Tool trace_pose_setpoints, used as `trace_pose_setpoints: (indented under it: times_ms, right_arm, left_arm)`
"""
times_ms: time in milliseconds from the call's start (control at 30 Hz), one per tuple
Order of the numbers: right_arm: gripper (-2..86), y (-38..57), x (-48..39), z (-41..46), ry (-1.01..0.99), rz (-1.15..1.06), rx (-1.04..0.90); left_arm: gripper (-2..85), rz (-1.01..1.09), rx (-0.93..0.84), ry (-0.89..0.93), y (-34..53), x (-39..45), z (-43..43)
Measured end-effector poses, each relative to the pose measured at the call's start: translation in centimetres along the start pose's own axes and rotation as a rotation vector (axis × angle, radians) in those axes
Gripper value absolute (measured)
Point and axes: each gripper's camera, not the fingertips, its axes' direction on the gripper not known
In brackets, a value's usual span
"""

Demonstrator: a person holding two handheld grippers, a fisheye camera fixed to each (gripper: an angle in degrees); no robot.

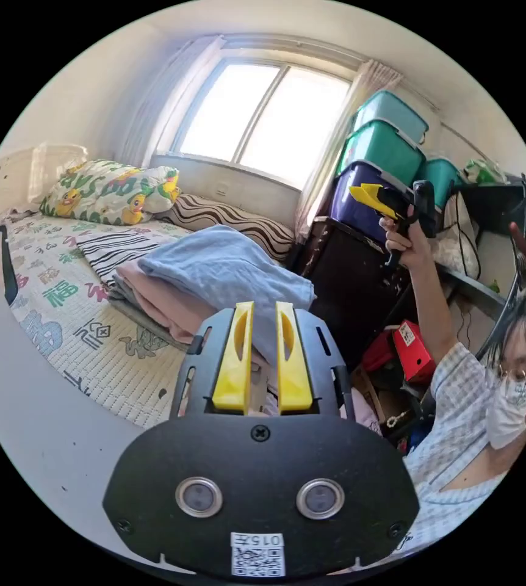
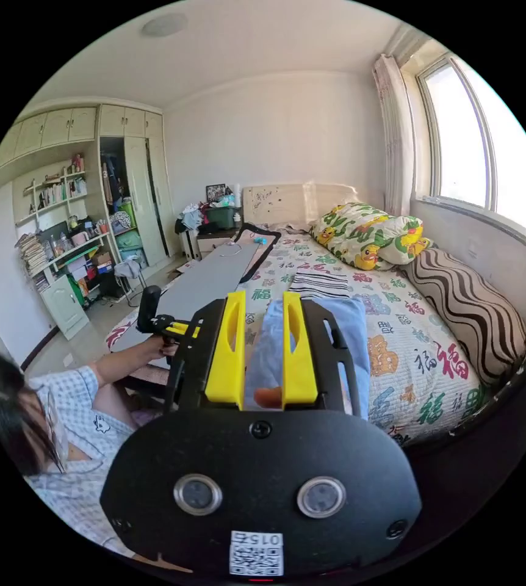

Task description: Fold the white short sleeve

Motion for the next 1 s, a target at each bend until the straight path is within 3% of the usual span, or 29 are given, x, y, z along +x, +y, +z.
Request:
trace_pose_setpoints:
  times_ms: [133,233,400,600,867,1000]
  right_arm:
    - [10.1,12.7,7.0,2.5,0.079,0.127,-0.012]
    - [10.0,23.3,14.8,8.8,0.066,0.4,-0.132]
    - [10.2,35.7,23.7,17.0,-0.093,0.747,-0.185]
    - [11.6,36.5,28.5,19.3,0.005,0.773,-0.263]
    - [13.0,36.6,30.4,30.3,-0.068,0.739,-0.479]
    - [5.4,39.0,30.5,34.4,-0.046,0.752,-0.588]
  left_arm:
    - [7.4,0.201,-0.254,0.079,-3.9,4.5,9.5]
    - [7.4,0.263,-0.494,0.149,-5.1,7.0,18.7]
    - [7.4,0.348,-0.717,0.023,-4.2,9.8,31.1]
    - [8.7,0.413,-0.83,-0.208,-1.5,10.8,41.4]
    - [11.1,0.162,-0.874,-0.219,1.4,6.8,47.6]
    - [8.5,0.131,-0.979,-0.212,3.2,5.2,50.0]
